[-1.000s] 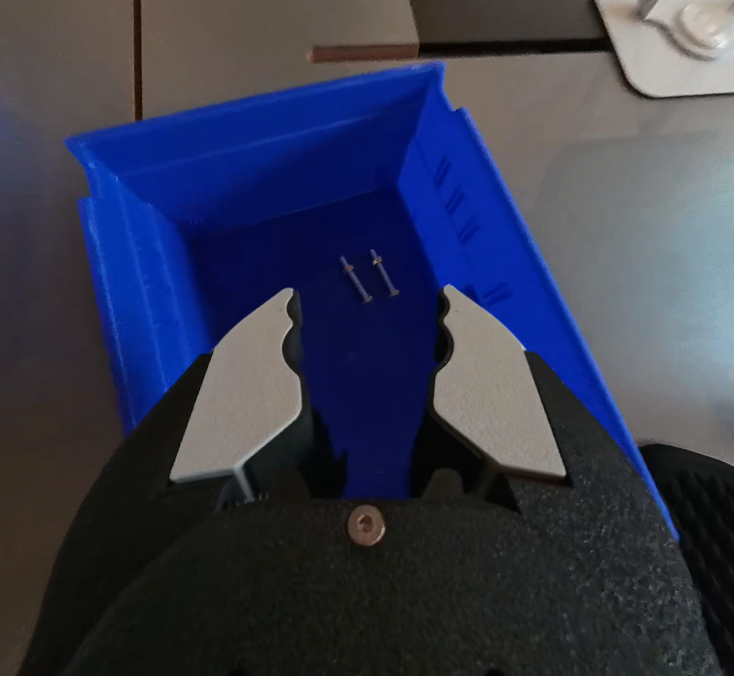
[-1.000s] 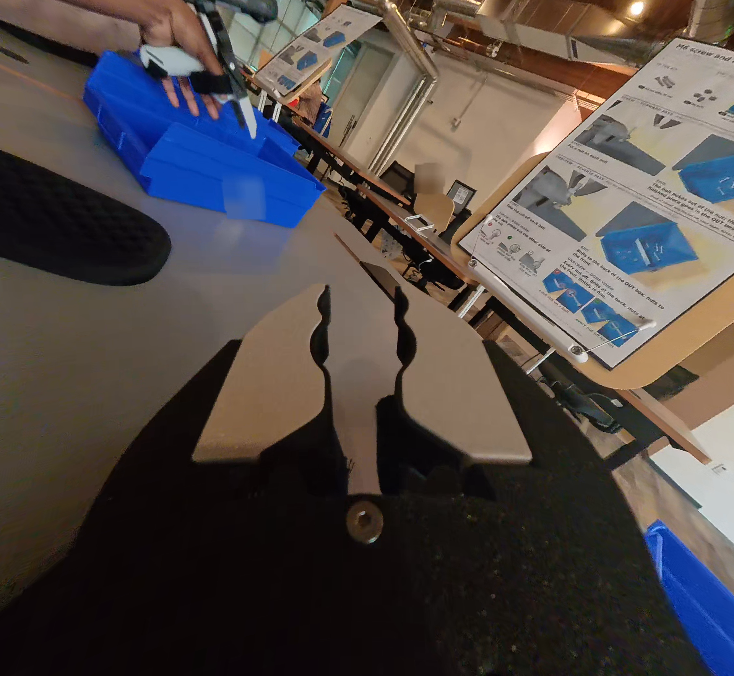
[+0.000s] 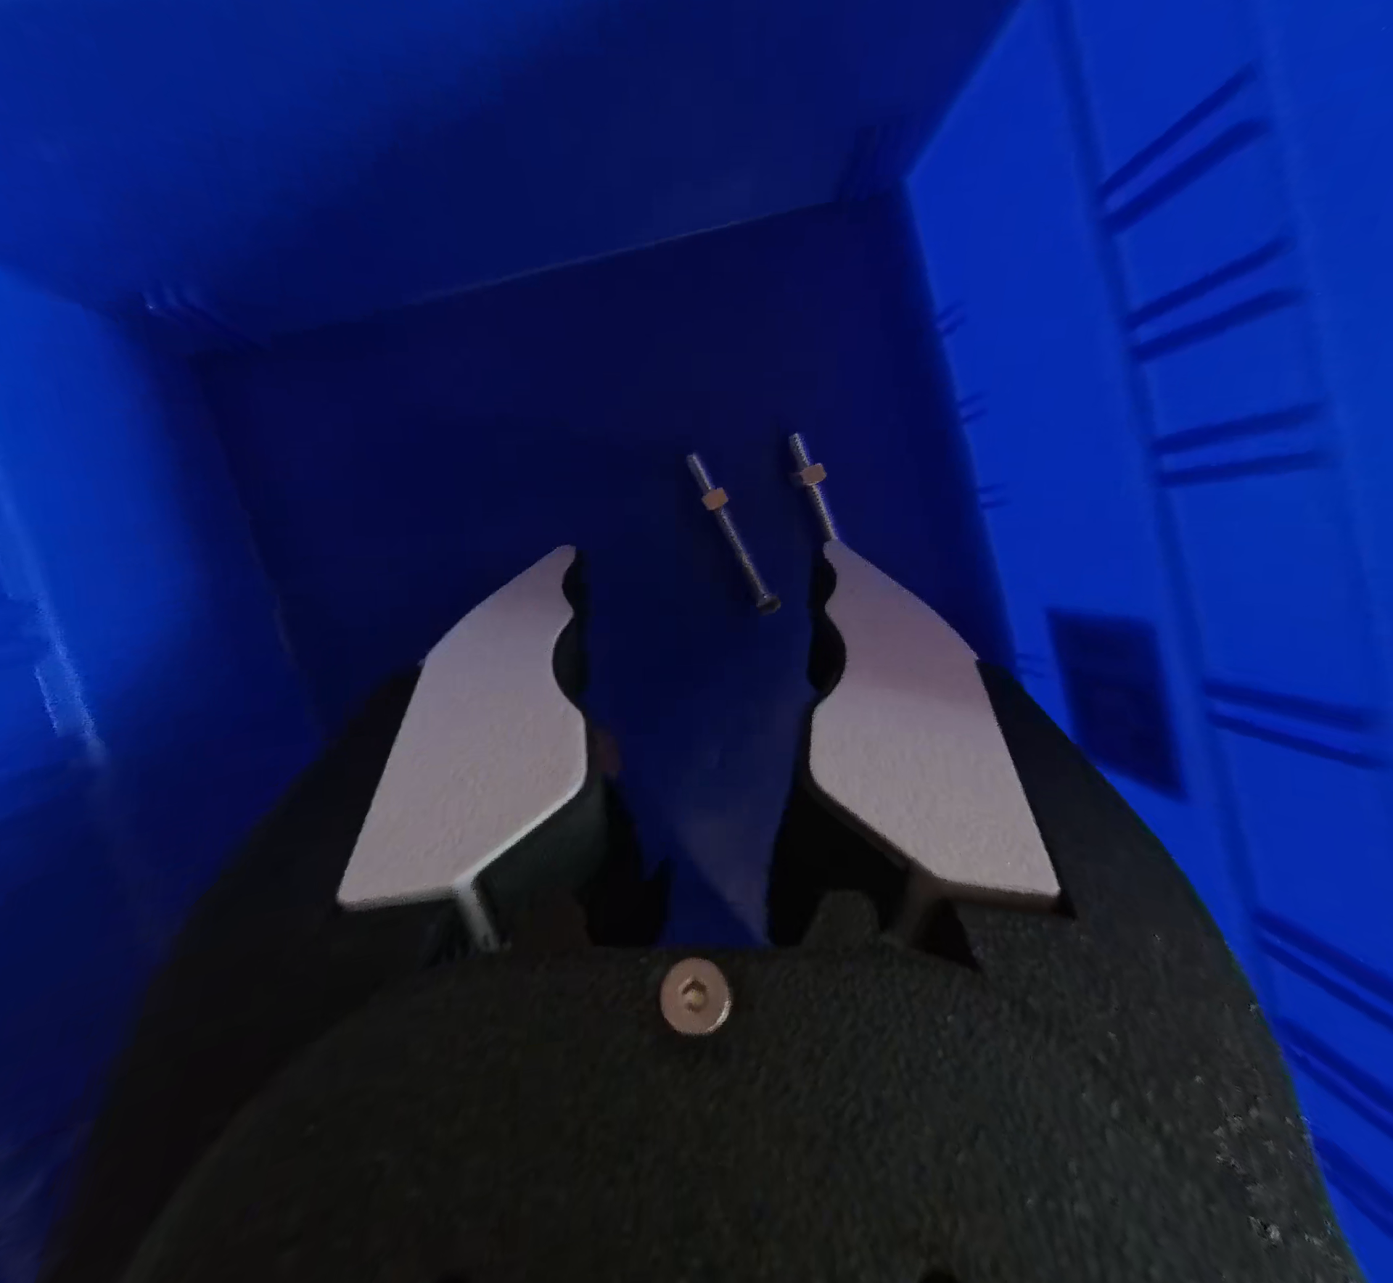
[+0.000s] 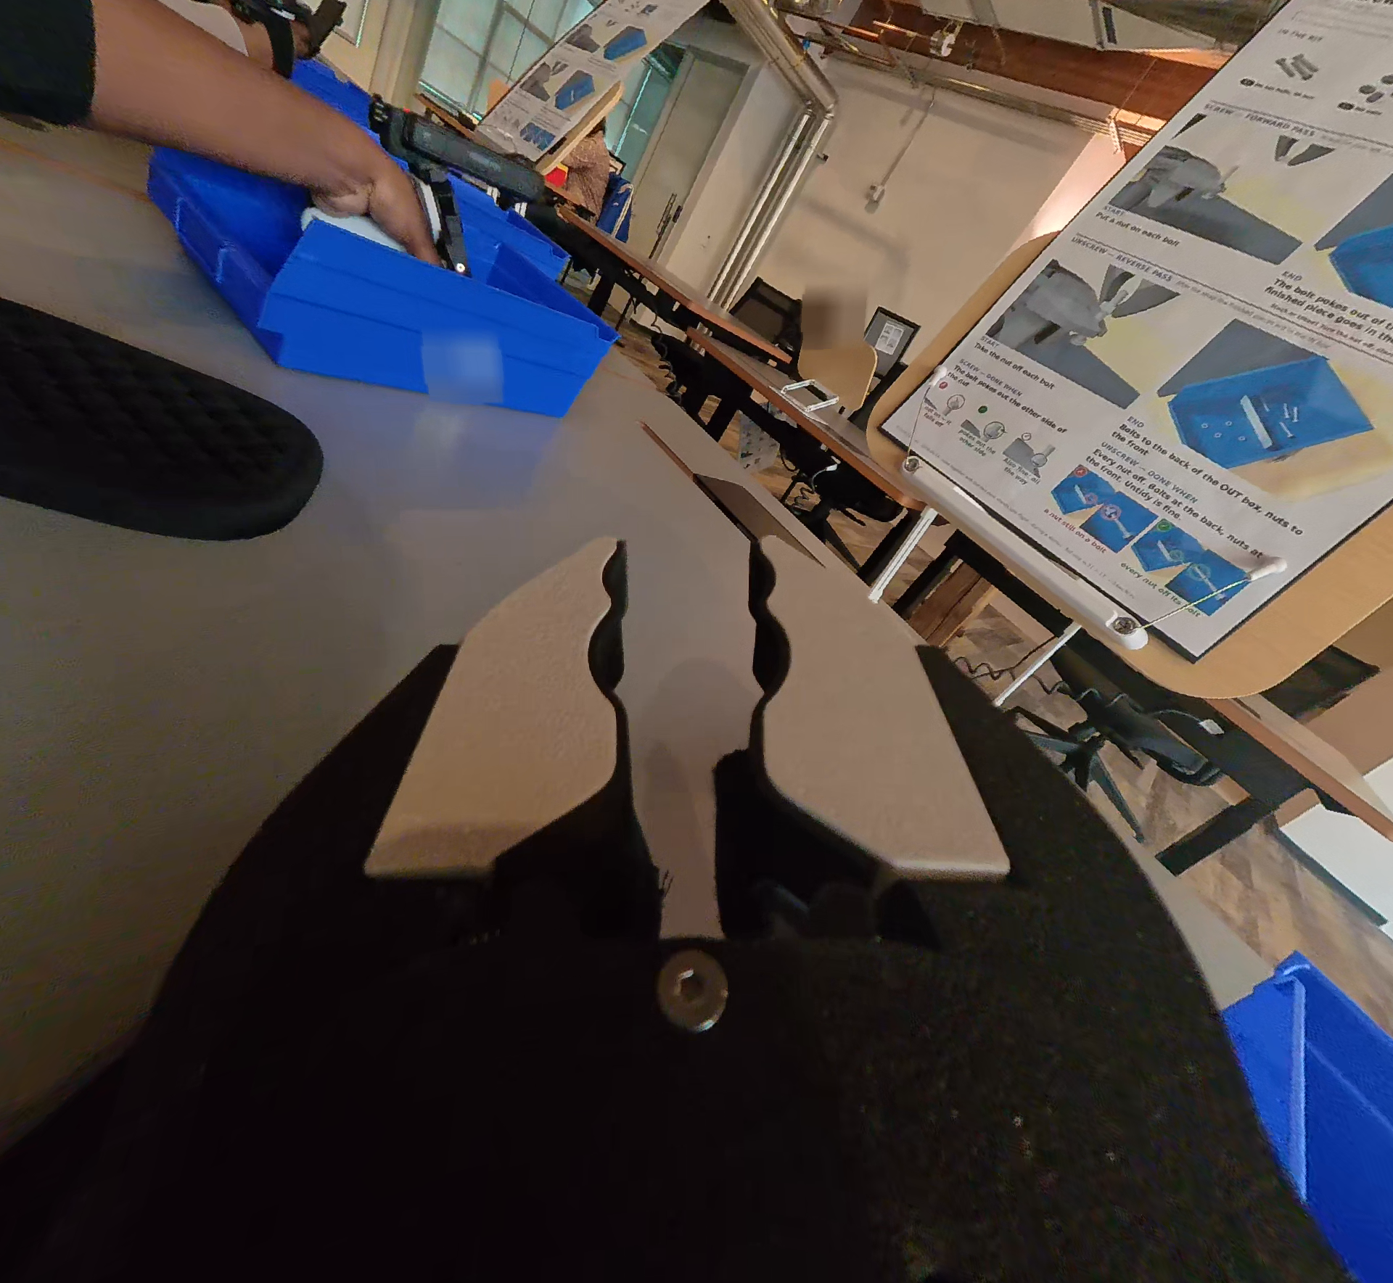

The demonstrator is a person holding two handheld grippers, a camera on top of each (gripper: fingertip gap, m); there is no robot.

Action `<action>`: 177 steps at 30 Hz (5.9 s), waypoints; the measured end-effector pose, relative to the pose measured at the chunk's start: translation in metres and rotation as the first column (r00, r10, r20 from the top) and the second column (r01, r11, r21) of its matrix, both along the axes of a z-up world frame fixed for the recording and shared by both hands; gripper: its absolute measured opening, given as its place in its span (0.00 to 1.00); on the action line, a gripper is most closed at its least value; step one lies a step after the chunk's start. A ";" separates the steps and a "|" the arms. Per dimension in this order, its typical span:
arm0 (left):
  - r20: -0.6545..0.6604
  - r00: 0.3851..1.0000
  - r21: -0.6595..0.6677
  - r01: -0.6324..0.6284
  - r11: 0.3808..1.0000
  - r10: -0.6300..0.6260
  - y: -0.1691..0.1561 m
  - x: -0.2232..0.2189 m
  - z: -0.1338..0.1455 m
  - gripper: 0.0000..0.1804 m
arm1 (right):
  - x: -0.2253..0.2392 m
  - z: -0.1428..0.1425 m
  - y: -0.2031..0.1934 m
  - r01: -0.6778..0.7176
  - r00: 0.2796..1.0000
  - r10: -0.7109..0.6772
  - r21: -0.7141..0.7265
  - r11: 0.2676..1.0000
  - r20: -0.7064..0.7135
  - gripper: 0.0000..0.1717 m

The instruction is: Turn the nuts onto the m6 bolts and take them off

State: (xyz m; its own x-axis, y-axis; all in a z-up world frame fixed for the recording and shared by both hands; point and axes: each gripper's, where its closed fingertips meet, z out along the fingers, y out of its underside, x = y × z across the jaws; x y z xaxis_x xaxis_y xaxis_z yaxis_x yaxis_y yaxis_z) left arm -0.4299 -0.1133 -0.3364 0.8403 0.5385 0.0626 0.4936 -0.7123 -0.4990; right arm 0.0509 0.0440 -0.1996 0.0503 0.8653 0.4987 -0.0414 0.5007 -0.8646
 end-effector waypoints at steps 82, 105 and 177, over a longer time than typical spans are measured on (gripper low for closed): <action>-0.618 0.447 0.719 0.654 -0.236 -0.647 0.150 0.400 0.297 0.03 | -0.092 0.176 -0.015 -0.495 0.851 0.524 -0.377 0.783 -0.030 0.03; -0.606 0.309 0.568 0.813 -0.127 -0.733 0.169 0.406 0.244 0.14 | -0.101 0.153 -0.011 -0.389 0.869 0.475 -0.406 0.827 0.135 0.03; -0.565 0.414 0.707 0.689 -0.160 -0.713 0.160 0.402 0.276 0.04 | -0.097 0.181 0.004 -0.393 0.917 0.396 -0.320 0.862 -0.059 0.08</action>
State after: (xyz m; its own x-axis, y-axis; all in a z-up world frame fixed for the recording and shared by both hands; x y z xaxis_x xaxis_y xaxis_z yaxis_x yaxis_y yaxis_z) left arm -0.0277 0.0470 -0.0601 0.6820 -0.7282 -0.0676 0.0104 0.1021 -0.9947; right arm -0.0464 0.0480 -0.0191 -0.3316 0.9238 0.1916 -0.1686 0.1418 -0.9754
